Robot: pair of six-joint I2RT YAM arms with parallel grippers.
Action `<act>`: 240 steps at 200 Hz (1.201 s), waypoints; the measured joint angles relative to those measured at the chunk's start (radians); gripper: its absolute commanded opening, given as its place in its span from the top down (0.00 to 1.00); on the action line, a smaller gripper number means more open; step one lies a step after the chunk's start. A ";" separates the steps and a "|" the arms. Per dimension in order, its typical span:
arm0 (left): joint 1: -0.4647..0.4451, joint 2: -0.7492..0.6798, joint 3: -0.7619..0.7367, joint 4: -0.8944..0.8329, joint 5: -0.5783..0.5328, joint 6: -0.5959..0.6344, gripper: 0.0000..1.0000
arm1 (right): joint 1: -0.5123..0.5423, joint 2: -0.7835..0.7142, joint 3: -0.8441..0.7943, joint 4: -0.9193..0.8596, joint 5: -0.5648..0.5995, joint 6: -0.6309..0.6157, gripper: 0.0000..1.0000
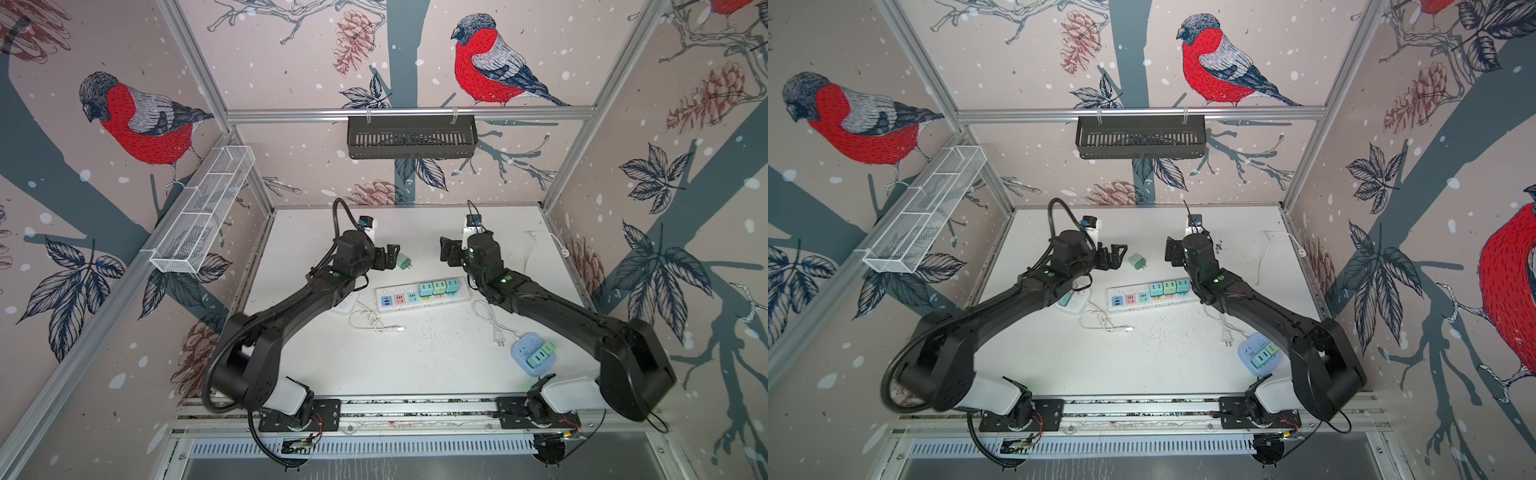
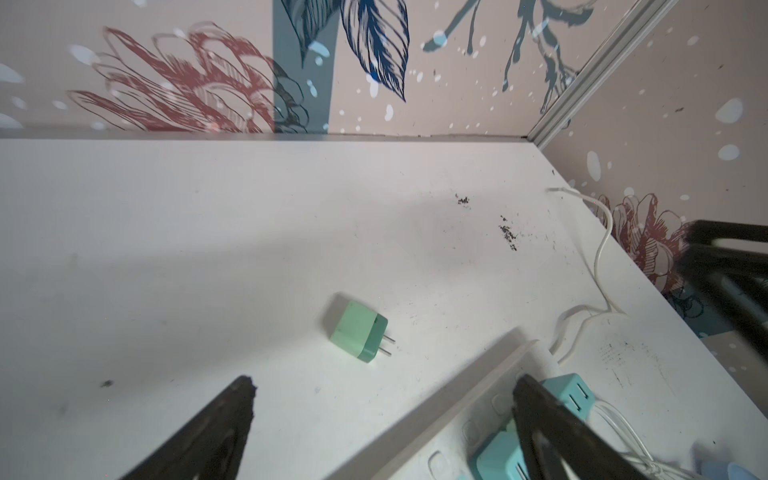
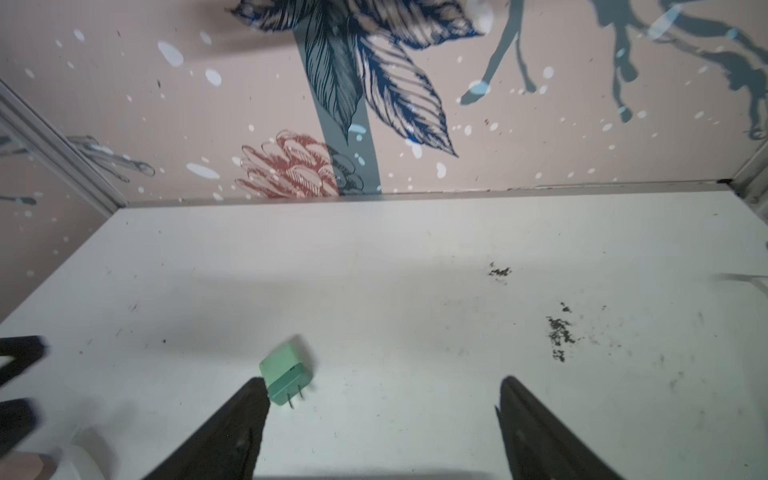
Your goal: Insert the plug
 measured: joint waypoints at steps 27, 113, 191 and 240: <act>0.000 -0.240 -0.230 0.183 -0.124 0.002 0.03 | 0.024 0.141 0.119 -0.106 -0.034 -0.002 0.15; 0.009 -0.427 -0.310 0.236 -0.383 -0.036 0.03 | 0.076 0.645 0.636 -0.385 -0.108 -0.055 0.22; 0.078 -0.439 -0.318 0.233 -0.363 -0.101 0.03 | 0.084 0.836 0.848 -0.517 -0.153 -0.133 0.26; 0.089 -0.451 -0.323 0.234 -0.356 -0.115 0.03 | 0.082 0.879 0.846 -0.529 -0.230 -0.144 0.30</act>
